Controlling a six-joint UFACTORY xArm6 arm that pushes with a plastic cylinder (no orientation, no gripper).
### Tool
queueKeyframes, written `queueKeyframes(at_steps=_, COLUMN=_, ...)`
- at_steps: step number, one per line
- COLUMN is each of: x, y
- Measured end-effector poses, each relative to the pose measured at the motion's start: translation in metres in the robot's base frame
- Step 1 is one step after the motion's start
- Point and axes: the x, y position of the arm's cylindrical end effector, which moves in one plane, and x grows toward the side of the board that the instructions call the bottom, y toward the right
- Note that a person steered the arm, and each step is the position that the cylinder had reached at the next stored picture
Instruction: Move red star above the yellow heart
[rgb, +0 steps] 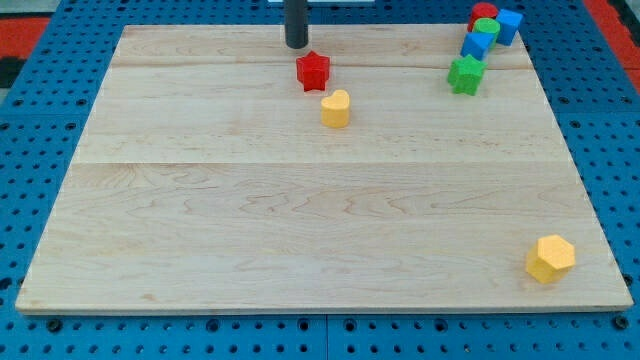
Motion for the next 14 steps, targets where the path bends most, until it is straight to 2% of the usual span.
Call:
queueKeyframes(at_steps=3, x=0.015, y=0.000)
queueKeyframes(at_steps=5, x=0.042, y=0.000)
queueKeyframes(at_steps=8, x=0.045, y=0.025)
queueKeyframes(at_steps=14, x=0.075, y=0.032)
